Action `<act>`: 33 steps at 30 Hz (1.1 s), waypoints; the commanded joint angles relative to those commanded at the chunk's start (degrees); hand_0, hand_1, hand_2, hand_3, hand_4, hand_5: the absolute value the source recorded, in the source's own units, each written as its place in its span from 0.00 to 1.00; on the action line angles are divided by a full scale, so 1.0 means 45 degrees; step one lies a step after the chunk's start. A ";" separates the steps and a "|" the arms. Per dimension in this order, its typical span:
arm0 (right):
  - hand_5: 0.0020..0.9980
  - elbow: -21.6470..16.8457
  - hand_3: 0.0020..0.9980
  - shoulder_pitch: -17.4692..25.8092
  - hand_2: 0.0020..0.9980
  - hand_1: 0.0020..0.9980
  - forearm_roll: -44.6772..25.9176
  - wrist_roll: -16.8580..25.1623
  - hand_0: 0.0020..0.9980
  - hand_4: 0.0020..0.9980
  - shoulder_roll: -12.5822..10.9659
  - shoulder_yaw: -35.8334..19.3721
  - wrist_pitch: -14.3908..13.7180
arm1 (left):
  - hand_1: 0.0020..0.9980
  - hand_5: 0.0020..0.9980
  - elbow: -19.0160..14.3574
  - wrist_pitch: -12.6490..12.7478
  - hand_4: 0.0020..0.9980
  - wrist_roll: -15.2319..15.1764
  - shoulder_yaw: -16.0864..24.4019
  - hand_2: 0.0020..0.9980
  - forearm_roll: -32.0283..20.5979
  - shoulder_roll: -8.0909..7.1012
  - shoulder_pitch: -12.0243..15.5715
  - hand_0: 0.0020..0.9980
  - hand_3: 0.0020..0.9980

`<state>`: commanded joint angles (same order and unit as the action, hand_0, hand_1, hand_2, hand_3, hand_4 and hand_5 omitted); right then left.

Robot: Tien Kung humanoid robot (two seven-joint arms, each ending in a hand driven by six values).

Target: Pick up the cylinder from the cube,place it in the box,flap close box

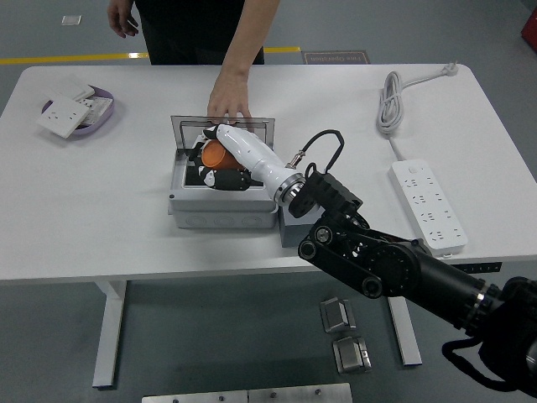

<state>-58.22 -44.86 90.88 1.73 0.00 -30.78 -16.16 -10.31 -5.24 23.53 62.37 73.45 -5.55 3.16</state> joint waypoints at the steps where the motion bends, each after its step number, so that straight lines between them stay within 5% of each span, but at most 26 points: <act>1: 0.00 0.0105 0.33 -0.0111 0.42 0.48 0.0004 -0.0033 0.39 0.02 0.0000 0.0107 0.0074 | 0.65 0.29 0.0000 -0.0005 0.66 0.0005 0.0006 0.57 0.0016 -0.0011 -0.0005 0.61 0.57; 10: 0.00 0.0740 0.36 -0.0815 0.43 0.48 -0.0149 -0.0316 0.41 0.03 0.0000 0.0765 0.0857 | 0.65 0.29 0.0000 -0.0023 0.66 0.0037 0.0106 0.57 0.0149 -0.0100 -0.0065 0.61 0.57; 11: 0.00 0.0783 0.53 -0.0863 0.52 0.56 -0.0175 -0.0333 0.53 0.18 0.0000 0.0815 0.0905 | 0.65 0.29 0.0000 -0.0024 0.66 0.0036 0.0118 0.57 0.0155 -0.0108 -0.0081 0.61 0.57; 16: 0.00 0.0937 0.53 -0.1058 0.52 0.56 -0.0130 -0.0445 0.53 0.18 0.0000 0.0937 0.1149 | 0.65 0.29 0.0000 -0.0042 0.66 0.0070 0.0198 0.57 0.0241 -0.0131 -0.0113 0.61 0.57; 17: 0.10 0.0970 0.68 -0.1091 0.66 0.68 -0.0078 -0.0491 0.75 0.31 0.0000 0.0941 0.1216 | 0.65 0.29 0.0000 -0.0048 0.66 0.0087 0.0224 0.57 0.0271 -0.0135 -0.0110 0.61 0.57; 22: 0.10 0.1204 0.68 -0.1289 0.66 0.68 0.0352 -0.0859 0.75 0.31 0.0000 0.0995 0.1594 | 0.65 0.29 0.0000 -0.0058 0.66 0.0142 0.0329 0.57 0.0386 -0.0179 -0.0095 0.61 0.57; 23: 0.21 0.1267 0.74 -0.1339 0.75 0.75 0.0463 -0.0932 0.83 0.56 0.0000 0.1013 0.1650 | 0.65 0.29 0.0000 -0.0062 0.66 0.0146 0.0342 0.57 0.0408 -0.0189 -0.0098 0.61 0.56; 28: 0.21 0.1559 0.74 -0.1569 0.75 0.75 0.1077 -0.1212 0.83 0.56 0.0000 0.1079 0.1773 | 0.65 0.29 0.0000 -0.0073 0.66 0.0137 0.0356 0.57 0.0452 -0.0212 -0.0143 0.61 0.56; 29: 0.35 0.1610 0.83 -0.1613 0.80 0.79 0.1167 -0.1255 0.88 0.83 0.0000 0.1101 0.1787 | 0.65 0.29 0.0000 -0.0076 0.66 0.0136 0.0346 0.56 0.0447 -0.0213 -0.0151 0.61 0.56; 33: 0.35 0.1795 0.83 -0.1821 0.80 0.79 0.1455 -0.1398 0.88 0.83 0.0000 0.1247 0.1846 | 0.65 0.29 0.0000 -0.0083 0.66 0.0142 0.0307 0.56 0.0427 -0.0216 -0.0163 0.61 0.56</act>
<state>-50.14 -53.05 97.43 -4.56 0.00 -25.17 -7.85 -10.31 -5.62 24.17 63.75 75.37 -6.52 2.43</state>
